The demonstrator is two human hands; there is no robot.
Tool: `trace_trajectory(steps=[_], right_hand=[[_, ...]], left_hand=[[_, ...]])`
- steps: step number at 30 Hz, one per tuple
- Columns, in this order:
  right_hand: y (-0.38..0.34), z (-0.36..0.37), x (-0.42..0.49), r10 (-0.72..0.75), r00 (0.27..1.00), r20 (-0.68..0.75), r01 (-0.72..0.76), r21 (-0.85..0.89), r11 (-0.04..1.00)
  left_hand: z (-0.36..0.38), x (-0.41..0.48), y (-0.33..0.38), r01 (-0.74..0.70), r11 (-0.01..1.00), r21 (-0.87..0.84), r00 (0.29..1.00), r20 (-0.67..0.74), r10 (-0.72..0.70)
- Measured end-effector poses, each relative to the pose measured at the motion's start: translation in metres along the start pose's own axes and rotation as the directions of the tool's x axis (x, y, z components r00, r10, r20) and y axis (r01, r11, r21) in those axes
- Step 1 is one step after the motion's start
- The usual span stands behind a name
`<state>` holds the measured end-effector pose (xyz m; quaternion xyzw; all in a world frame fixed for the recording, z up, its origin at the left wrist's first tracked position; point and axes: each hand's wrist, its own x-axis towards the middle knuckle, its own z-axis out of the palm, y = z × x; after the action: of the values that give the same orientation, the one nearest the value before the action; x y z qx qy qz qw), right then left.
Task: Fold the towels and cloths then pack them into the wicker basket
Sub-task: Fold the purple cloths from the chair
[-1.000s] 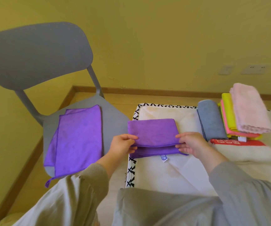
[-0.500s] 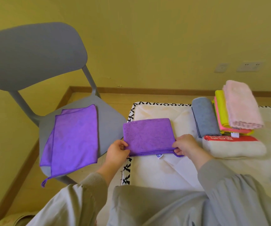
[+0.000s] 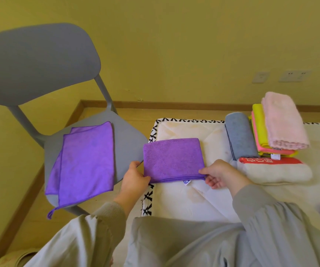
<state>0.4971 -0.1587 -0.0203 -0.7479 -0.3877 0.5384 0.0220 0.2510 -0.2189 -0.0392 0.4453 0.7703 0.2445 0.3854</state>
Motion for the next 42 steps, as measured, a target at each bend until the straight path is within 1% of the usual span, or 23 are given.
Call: trace_trajectory(steps=[1,2,3,4,5,6,8,9,10,11,13,16,18,21,22,25,26,27,28,31,33,36,42], right_hand=[[0.0,0.0,0.0,0.002,1.0,-0.008,-0.002,-0.01,1.0],[0.0,-0.001,0.001,0.001,1.0,-0.021,-0.001,-0.016,1.0],[0.0,-0.001,0.002,0.0,0.999,-0.033,0.0,-0.017,1.0],[-0.001,-0.002,0.003,-0.005,0.999,-0.043,0.004,-0.012,1.0],[-0.002,-0.003,0.003,-0.013,0.999,-0.051,0.013,0.001,1.0],[-0.002,-0.004,0.003,-0.028,0.998,-0.06,0.029,0.022,0.999],[-0.006,-0.006,0.003,-0.075,0.994,-0.082,0.081,0.081,0.993],[-0.008,-0.006,0.002,-0.098,0.991,-0.088,0.108,0.115,0.988],[-0.011,-0.005,0.001,-0.122,0.988,-0.093,0.135,0.152,0.979],[-0.014,-0.004,0.0,-0.145,0.984,-0.098,0.162,0.186,0.969],[-0.017,-0.001,-0.002,-0.191,0.974,-0.12,0.214,0.227,0.95],[-0.019,0.002,-0.004,-0.28,0.947,-0.155,0.308,0.206,0.929],[-0.021,0.0,-0.004,-0.36,0.914,-0.188,0.384,0.113,0.916],[-0.026,-0.001,-0.006,-0.507,0.825,-0.25,0.47,-0.194,0.861],[-0.028,-0.001,-0.007,-0.545,0.8,-0.252,0.496,-0.234,0.836],[-0.031,0.001,-0.011,-0.63,0.74,-0.236,0.602,-0.186,0.777],[-0.031,0.002,-0.011,-0.639,0.731,-0.239,0.617,-0.166,0.769],[-0.03,0.002,-0.01,-0.635,0.733,-0.244,0.618,-0.151,0.772],[-0.027,0.002,-0.007,-0.609,0.753,-0.25,0.598,-0.125,0.791],[-0.014,0.006,0.007,-0.465,0.851,-0.243,0.461,-0.077,0.884],[-0.007,0.009,0.013,-0.389,0.889,-0.241,0.392,-0.038,0.919],[-0.006,0.011,0.015,-0.338,0.899,-0.28,0.356,0.014,0.934],[-0.001,0.012,0.012,-0.222,0.926,-0.306,0.227,-0.019,0.974]], left_hand=[[0.0,-0.001,-0.002,-0.069,0.993,0.095,0.996,-0.045,0.073],[0.0,-0.002,-0.004,-0.161,0.962,0.22,0.979,-0.089,0.185],[0.001,-0.002,-0.005,-0.265,0.897,0.355,0.942,-0.102,0.319],[0.002,-0.001,-0.007,-0.371,0.802,0.468,0.885,-0.082,0.458],[0.003,0.001,-0.009,-0.459,0.703,0.544,0.821,-0.043,0.57],[0.003,0.002,-0.01,-0.528,0.617,0.584,0.76,0.001,0.65],[0.005,0.002,-0.009,-0.617,0.462,0.637,0.672,0.121,0.73],[0.006,0.001,-0.008,-0.635,0.395,0.664,0.645,0.174,0.744],[0.007,0.001,-0.006,-0.64,0.352,0.683,0.629,0.202,0.75],[0.008,0.002,-0.005,-0.634,0.338,0.695,0.626,0.205,0.753],[0.01,0.005,-0.002,-0.617,0.365,0.698,0.635,0.167,0.754],[0.011,0.007,0.0,-0.635,0.386,0.669,0.608,0.124,0.784],[0.011,0.008,0.0,-0.666,0.365,0.651,0.567,0.124,0.814],[0.009,0.01,0.001,-0.694,0.315,0.648,0.513,0.138,0.847],[0.008,0.011,0.001,-0.698,0.295,0.652,0.498,0.147,0.854],[0.007,0.01,-0.001,-0.705,0.238,0.668,0.461,0.176,0.87],[0.007,0.01,-0.002,-0.706,0.227,0.67,0.456,0.185,0.871],[0.007,0.01,-0.003,-0.707,0.219,0.673,0.454,0.194,0.87],[0.008,0.01,-0.004,-0.704,0.213,0.678,0.457,0.202,0.866],[0.01,0.008,-0.007,-0.695,0.198,0.691,0.471,0.23,0.852],[0.013,0.006,-0.009,-0.696,0.196,0.69,0.478,0.242,0.844],[0.014,0.005,-0.012,-0.699,0.205,0.685,0.488,0.247,0.837],[0.017,0.005,-0.015,-0.686,0.196,0.7,0.526,0.292,0.798]])
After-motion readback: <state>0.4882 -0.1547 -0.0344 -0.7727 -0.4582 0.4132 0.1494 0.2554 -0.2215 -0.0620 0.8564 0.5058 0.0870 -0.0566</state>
